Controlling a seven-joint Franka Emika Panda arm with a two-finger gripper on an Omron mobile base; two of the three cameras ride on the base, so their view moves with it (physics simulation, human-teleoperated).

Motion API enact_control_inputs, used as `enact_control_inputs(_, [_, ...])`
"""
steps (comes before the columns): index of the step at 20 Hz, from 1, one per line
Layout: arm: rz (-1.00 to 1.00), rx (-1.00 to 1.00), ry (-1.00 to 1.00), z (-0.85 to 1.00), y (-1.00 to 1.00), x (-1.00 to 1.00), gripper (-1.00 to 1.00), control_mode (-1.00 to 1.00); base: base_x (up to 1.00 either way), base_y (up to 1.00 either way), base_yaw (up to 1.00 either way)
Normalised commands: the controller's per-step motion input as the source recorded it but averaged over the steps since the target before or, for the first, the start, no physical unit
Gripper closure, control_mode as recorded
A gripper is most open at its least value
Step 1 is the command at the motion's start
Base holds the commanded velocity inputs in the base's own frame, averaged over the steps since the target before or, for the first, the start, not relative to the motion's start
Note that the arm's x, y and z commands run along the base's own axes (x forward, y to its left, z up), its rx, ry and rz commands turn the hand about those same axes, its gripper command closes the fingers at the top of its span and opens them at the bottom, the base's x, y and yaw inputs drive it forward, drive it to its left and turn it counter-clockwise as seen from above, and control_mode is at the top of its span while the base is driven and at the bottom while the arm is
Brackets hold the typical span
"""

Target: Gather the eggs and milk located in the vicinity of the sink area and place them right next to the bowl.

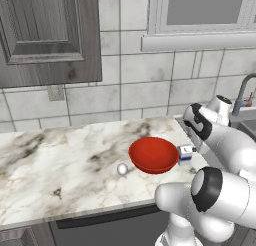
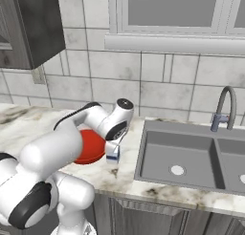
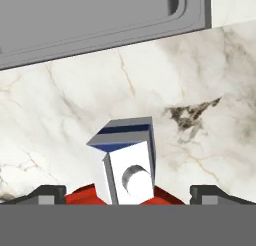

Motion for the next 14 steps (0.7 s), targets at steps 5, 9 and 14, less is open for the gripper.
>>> enact_control_inputs(5, [-0.01, -0.08, -0.01, 0.22, -0.18, -0.18, -1.00, -1.00, 0.00, 0.00, 0.00])
enact_control_inputs(9, [0.10, -0.24, 0.08, 0.43, -0.33, -0.08, -1.00, -1.00, 0.00, 0.00, 0.00])
enact_control_inputs(14, [0.39, -0.08, 0.04, 0.07, -0.69, -0.05, -1.00, -1.00, 0.00, 0.00, 0.00])
